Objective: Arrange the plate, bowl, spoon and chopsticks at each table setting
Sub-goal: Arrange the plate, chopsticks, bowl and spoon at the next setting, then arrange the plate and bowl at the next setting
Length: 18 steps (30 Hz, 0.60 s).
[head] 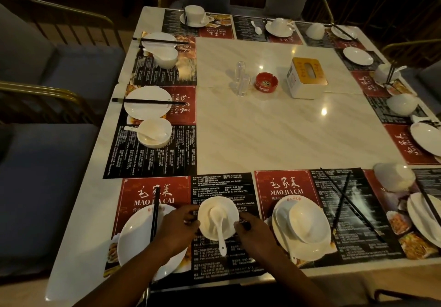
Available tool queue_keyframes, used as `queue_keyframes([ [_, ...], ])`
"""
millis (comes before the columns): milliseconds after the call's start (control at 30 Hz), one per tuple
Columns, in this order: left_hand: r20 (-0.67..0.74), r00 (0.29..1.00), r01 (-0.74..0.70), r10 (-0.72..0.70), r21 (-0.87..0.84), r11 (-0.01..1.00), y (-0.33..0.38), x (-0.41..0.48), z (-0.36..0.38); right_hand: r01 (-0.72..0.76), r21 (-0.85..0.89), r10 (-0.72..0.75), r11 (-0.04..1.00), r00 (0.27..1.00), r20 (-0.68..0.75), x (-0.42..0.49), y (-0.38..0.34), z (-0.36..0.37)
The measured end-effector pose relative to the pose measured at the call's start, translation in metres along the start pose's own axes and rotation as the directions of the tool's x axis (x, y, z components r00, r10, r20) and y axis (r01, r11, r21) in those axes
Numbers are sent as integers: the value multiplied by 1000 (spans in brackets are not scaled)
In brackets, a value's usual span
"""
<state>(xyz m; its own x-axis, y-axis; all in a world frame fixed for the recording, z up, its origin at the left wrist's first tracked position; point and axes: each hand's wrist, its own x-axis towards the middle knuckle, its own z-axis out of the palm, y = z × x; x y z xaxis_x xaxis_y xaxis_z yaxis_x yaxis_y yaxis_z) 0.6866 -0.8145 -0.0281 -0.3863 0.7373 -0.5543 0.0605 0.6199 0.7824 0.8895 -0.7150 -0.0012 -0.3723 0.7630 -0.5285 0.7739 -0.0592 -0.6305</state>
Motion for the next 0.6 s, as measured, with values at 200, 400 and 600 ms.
queue_keyframes([
  [200,-123,977,-153,177,179,972,24,11,-6,61,-36,-63,997,996,-57,-3,8,-42],
  [400,-175,885,-391,432,225,892,69,26,30,103,-11,-101,995,952,-290,11,29,-128],
  [600,-92,890,-417,448,238,877,96,41,95,98,-14,-97,995,930,-354,49,80,-211],
])
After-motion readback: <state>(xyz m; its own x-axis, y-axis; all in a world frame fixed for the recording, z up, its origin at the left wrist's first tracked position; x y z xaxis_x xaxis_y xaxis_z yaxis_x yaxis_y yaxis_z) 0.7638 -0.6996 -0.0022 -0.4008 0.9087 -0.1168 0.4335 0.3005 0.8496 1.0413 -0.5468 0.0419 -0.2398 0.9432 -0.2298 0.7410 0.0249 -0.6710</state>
